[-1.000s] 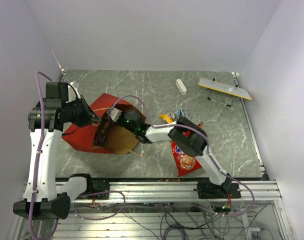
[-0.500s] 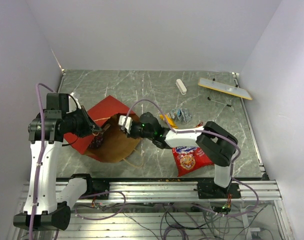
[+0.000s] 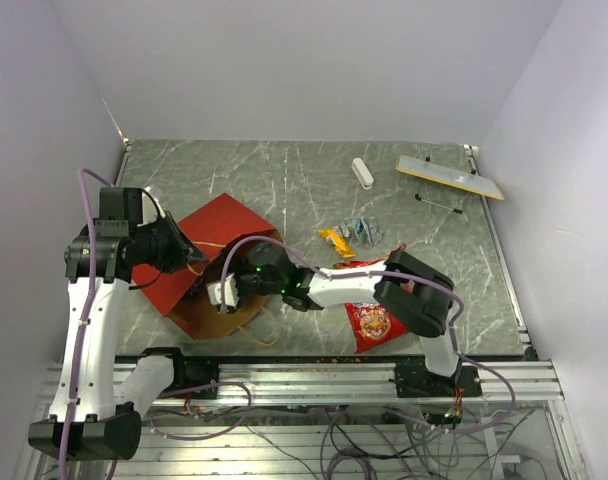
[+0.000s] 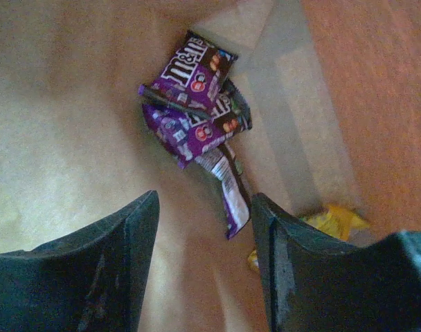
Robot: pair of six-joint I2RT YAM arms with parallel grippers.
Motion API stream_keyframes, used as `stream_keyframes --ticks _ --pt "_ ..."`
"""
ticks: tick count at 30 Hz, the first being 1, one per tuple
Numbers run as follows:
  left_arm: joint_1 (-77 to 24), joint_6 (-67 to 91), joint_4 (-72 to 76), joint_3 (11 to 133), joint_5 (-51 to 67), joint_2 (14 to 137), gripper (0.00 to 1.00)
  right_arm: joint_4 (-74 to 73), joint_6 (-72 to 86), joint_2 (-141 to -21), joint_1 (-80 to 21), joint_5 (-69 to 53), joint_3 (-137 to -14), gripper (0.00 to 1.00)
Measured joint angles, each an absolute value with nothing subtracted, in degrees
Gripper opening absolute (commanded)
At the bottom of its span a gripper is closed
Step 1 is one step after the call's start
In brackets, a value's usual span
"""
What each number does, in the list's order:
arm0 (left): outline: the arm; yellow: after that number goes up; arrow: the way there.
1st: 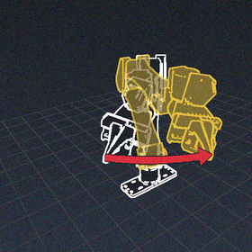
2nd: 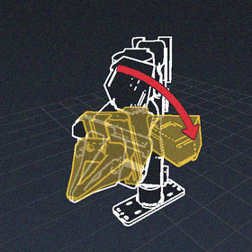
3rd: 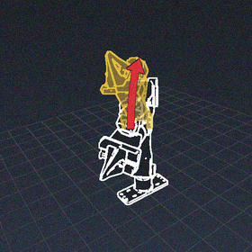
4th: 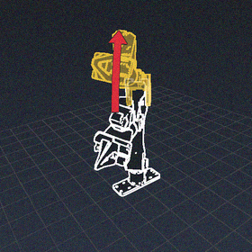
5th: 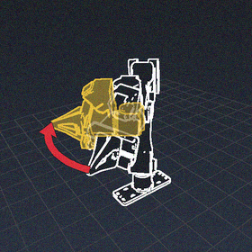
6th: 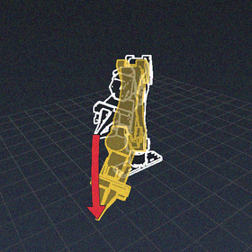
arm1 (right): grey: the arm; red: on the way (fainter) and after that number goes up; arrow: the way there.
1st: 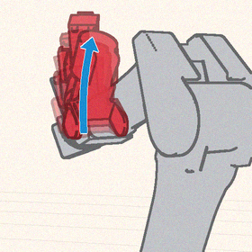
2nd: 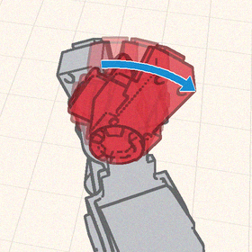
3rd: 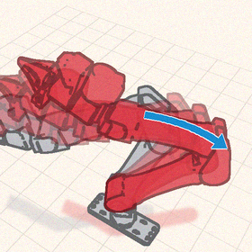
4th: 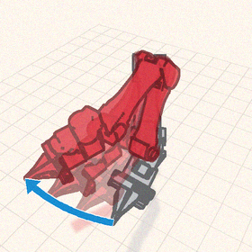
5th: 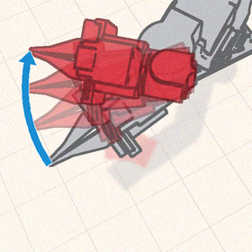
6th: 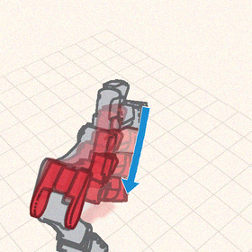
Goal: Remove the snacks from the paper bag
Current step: Take out the snack from the paper bag.
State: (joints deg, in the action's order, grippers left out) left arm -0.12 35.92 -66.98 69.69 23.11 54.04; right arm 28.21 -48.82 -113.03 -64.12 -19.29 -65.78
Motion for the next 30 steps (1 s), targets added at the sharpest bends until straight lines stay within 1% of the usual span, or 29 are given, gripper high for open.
stream_keyframes --ticks 8,16,23,24,25,28,30 --pt "-0.12 32.38 -68.31 71.37 23.75 55.81 0.07 26.65 -58.59 -123.74 -64.95 -13.98 -76.20 0.58" --pt "-0.12 27.90 -71.02 76.86 24.05 58.22 0.07 24.86 -63.57 -131.09 -64.93 -8.23 -83.26 0.58" --pt "-0.12 26.26 -72.55 77.43 24.49 59.44 0.07 24.51 -66.11 -137.86 -64.95 -4.10 -91.92 0.56" --pt "-0.12 26.13 -72.69 77.43 24.51 59.48 0.07 24.51 -66.35 -138.78 -64.95 -3.57 -92.86 0.54" --pt "-0.12 26.09 -72.82 77.43 24.56 59.48 0.07 24.56 -66.57 -139.41 -64.93 -3.27 -93.36 0.51" --pt "-0.12 25.93 -73.14 77.43 24.60 59.46 0.07 25.06 -66.76 -140.22 -64.82 -2.85 -94.13 0.33" --pt "-0.12 25.91 -73.28 77.45 24.60 59.46 0.07 25.06 -66.22 -140.46 -64.75 -2.76 -94.13 0.25"
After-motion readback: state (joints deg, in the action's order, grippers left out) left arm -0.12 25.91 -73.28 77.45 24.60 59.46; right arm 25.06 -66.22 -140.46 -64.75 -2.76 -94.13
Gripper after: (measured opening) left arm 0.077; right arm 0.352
